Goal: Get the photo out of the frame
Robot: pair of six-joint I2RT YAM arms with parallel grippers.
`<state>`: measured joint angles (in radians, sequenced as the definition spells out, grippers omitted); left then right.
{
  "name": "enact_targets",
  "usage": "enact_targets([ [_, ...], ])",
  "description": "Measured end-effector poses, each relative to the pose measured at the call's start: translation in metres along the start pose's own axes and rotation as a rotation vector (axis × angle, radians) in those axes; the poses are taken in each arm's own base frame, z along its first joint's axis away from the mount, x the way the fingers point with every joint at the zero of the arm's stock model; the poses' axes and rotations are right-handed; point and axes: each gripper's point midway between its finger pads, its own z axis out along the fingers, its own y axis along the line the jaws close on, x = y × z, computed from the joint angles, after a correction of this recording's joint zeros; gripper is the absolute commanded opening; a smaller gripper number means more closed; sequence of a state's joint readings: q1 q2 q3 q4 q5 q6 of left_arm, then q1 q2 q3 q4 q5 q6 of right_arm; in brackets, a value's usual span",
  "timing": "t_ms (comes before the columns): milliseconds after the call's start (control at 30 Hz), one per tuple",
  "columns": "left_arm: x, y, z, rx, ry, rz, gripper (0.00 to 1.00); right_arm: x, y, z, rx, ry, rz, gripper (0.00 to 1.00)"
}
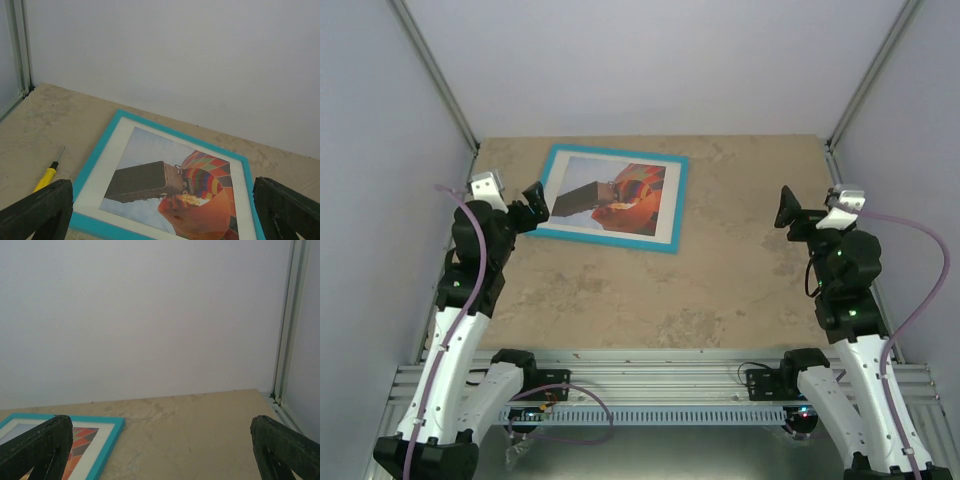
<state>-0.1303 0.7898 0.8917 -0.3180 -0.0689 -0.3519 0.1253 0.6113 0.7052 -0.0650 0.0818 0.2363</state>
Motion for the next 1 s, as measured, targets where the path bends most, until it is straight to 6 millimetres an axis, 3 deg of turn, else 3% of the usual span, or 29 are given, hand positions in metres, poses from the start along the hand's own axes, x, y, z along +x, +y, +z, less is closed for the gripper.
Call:
enact_targets([
  [200, 0.003, 0.001, 0.002, -0.003, 0.008, 0.001, 1.00, 0.006, 0.003, 0.004, -0.018, 0.023, 0.021, 0.98],
  [400, 0.011, 0.004, 0.006, -0.011, 0.028, 0.002, 1.00, 0.033, 0.012, 0.023, -0.069, 0.122, 0.046, 0.98],
  [767, 0.045, 0.018, 0.023, -0.058, 0.112, 0.029, 1.00, 0.109, 0.033, 0.062, -0.137, 0.394, 0.110, 0.98],
  [1000, 0.055, 0.023, 0.032, -0.078, 0.134, 0.054, 1.00, 0.179, 0.073, 0.085, -0.197, 0.633, 0.087, 0.98],
])
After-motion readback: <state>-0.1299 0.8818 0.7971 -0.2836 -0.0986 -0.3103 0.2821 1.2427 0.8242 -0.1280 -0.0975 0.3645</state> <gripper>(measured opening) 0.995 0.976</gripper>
